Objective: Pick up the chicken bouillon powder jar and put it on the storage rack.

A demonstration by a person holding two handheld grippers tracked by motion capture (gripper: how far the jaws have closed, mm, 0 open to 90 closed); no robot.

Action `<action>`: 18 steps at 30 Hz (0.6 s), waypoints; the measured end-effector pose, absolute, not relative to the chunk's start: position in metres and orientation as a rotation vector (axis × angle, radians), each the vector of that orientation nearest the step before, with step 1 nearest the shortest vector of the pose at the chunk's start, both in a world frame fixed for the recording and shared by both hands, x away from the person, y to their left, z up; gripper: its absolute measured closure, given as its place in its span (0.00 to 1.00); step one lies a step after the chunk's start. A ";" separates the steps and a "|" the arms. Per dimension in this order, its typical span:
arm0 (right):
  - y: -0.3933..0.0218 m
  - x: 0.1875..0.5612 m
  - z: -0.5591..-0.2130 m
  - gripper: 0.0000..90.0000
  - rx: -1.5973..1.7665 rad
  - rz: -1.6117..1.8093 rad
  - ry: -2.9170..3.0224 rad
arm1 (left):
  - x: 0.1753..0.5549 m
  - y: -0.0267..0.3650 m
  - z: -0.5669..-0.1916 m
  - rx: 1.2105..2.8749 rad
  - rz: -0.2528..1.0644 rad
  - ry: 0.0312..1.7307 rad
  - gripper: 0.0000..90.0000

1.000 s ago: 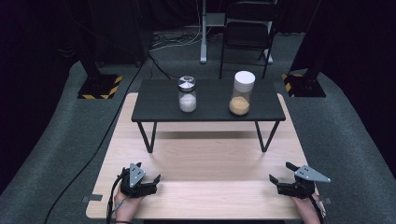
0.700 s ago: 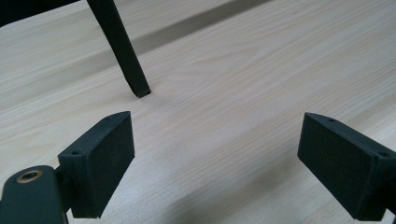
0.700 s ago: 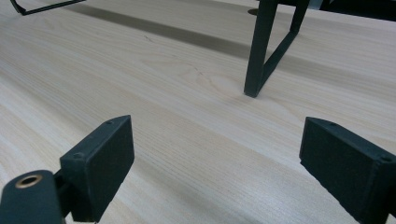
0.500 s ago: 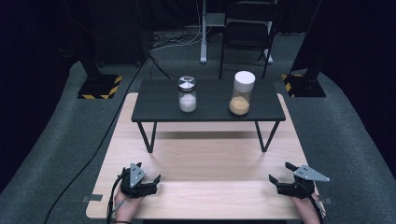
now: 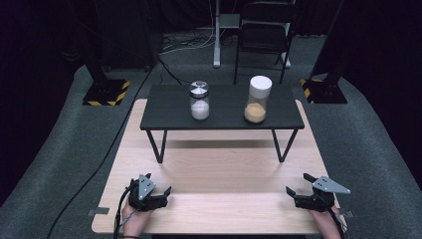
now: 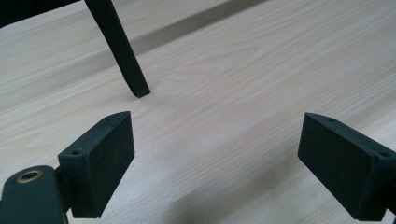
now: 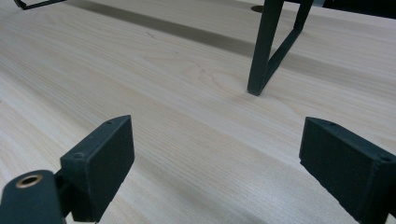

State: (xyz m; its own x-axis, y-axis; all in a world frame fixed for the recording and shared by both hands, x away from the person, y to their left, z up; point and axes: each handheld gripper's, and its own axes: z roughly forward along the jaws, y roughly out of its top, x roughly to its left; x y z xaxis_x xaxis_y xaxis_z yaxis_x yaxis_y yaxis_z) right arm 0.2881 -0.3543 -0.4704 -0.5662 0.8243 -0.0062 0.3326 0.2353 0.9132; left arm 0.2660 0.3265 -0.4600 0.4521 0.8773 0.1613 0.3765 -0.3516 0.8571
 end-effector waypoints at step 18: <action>-0.353 0.289 -0.469 0.10 1.052 1.294 2.029 | 0.266 0.326 -0.460 1.931 0.815 1.048 0.12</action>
State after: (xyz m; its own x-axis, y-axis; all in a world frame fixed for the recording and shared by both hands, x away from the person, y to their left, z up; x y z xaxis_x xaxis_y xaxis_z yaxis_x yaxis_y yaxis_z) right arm 0.2889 -0.3533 -0.4692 -0.5702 0.8214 -0.0116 0.3357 0.2459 0.9093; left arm 0.2663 0.3258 -0.4596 0.4547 0.8750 0.1665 0.3765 -0.3583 0.8543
